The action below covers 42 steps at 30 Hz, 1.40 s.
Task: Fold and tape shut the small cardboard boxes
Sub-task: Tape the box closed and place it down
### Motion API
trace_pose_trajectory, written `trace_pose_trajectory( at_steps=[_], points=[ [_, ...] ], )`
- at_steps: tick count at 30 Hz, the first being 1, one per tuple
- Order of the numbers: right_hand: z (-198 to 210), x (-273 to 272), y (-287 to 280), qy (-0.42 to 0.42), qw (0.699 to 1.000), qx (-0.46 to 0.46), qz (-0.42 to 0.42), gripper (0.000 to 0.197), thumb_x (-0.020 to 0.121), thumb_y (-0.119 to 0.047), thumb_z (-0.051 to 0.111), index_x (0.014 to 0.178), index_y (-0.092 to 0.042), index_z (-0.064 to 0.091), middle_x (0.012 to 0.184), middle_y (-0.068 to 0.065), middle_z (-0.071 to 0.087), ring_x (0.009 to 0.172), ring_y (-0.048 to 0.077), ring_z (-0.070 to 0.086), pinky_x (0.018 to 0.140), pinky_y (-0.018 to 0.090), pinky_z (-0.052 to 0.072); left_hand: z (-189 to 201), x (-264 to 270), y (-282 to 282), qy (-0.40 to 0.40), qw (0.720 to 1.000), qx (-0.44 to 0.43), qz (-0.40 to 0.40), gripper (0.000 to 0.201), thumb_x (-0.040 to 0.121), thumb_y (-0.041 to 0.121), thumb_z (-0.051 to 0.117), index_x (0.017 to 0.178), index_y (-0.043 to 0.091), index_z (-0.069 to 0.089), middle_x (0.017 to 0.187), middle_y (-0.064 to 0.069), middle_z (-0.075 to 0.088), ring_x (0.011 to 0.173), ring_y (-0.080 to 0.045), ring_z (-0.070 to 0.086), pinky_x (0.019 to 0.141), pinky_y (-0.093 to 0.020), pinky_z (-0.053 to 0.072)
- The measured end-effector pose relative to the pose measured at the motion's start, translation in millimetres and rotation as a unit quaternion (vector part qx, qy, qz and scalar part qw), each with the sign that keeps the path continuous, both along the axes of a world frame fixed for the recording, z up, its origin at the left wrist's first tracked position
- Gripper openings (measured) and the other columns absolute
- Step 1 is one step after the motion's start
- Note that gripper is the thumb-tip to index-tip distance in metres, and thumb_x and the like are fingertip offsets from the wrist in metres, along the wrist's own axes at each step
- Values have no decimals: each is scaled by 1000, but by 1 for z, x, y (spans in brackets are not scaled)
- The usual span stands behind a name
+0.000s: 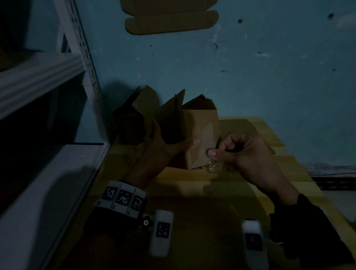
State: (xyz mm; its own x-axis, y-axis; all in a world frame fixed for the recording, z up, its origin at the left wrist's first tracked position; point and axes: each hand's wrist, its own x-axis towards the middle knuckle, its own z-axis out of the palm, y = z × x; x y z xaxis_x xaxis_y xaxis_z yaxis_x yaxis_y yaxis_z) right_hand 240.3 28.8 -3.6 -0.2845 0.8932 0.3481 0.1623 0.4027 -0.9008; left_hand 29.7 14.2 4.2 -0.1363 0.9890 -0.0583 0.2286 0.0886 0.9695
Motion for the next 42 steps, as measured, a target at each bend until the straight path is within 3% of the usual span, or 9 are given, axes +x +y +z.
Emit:
trace_pose_trajectory(
  at_steps=[3,6,13,18,21,27,33,38,42],
  points=[
    [-1,0,1,13,1000,-4,-2,22,79,-7,83,70,1,65,57,6,64,47,6,50,49,16,40,-2,-1,1,11,1000,-1,3,122,77,45,80,156,31,-12,160,-9,20,142,-34,32,107,-46,35],
    [-1,3,2,20,1000,-16,11,24,76,-12,84,71,0,64,62,13,67,55,16,57,54,21,46,-1,-5,1,-10,1000,16,-17,130,59,61,83,158,32,5,153,-6,38,132,-30,48,106,-53,44],
    [3,14,2,47,998,-35,36,27,77,-20,82,65,-11,60,56,3,61,50,11,52,56,20,45,4,-16,-8,-79,993,5,-87,80,65,43,71,140,33,45,117,9,63,100,-11,65,75,-26,53],
    [7,18,-1,61,996,-54,39,52,78,-57,79,72,-9,60,76,36,57,69,31,50,64,39,36,4,-16,-11,-108,990,-9,-89,61,69,43,74,126,34,53,111,7,67,94,-12,67,77,-30,54],
    [12,16,-3,31,998,-47,39,53,92,-58,60,82,-6,66,79,13,68,70,24,60,70,34,44,3,-14,-11,-120,990,-7,-71,74,59,51,71,129,32,56,113,6,69,98,-15,68,81,-32,54],
    [16,10,-10,21,998,-46,40,73,71,-92,51,87,-26,75,90,4,77,83,19,74,73,25,55,3,-13,-10,-148,988,-5,-52,68,68,47,65,131,23,57,114,1,68,93,-13,67,65,-22,52],
    [24,9,-13,53,989,-119,64,114,67,-95,24,102,7,62,97,17,75,88,29,74,69,34,59,5,-10,-9,-173,984,-2,-54,50,81,33,63,129,19,56,113,1,67,85,-10,68,61,-20,55],
    [43,-4,-24,-142,989,-32,-35,73,63,-93,57,82,-23,64,76,-5,71,74,15,70,61,31,56,1,-5,-6,-130,990,19,-55,90,56,53,76,139,30,49,128,2,62,112,-18,62,86,-33,53],
    [53,-21,-35,-279,954,50,-102,49,61,-68,84,74,-39,46,71,-20,57,70,-23,53,56,4,39,-2,-4,-1,-127,990,22,-62,95,55,55,85,139,31,48,129,0,62,112,-22,63,95,-43,53]
  ],
)
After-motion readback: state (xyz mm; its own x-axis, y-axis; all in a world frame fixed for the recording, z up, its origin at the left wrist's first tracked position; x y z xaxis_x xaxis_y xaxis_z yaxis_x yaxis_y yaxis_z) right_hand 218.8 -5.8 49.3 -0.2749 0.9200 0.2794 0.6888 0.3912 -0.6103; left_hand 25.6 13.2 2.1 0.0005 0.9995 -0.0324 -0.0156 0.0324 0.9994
